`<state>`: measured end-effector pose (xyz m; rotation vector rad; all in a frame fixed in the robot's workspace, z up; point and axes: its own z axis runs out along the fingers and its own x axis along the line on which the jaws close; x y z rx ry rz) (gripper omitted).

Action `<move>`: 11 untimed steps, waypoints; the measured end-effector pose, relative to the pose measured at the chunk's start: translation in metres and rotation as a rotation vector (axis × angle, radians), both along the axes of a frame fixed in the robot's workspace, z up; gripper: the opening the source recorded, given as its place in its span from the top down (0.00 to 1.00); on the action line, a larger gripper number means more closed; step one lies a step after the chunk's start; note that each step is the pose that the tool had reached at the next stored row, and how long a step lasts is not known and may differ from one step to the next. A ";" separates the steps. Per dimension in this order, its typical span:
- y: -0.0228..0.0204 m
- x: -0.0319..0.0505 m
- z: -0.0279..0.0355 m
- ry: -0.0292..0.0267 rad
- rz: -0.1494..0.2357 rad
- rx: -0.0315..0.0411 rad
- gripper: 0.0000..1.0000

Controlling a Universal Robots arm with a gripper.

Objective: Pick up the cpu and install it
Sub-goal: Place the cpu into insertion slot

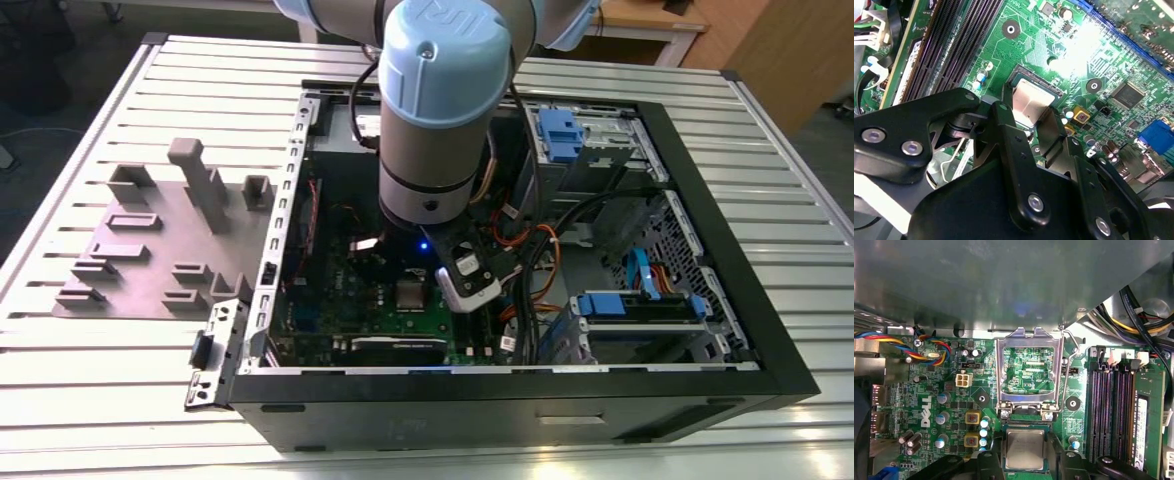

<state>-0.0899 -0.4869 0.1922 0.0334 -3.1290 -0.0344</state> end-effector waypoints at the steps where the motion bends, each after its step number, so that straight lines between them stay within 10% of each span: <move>1: 0.0000 0.0001 0.0000 0.0000 0.000 -0.0012 0.56; 11: 0.0001 0.0000 -0.0001 0.0001 -0.007 -0.0023 0.56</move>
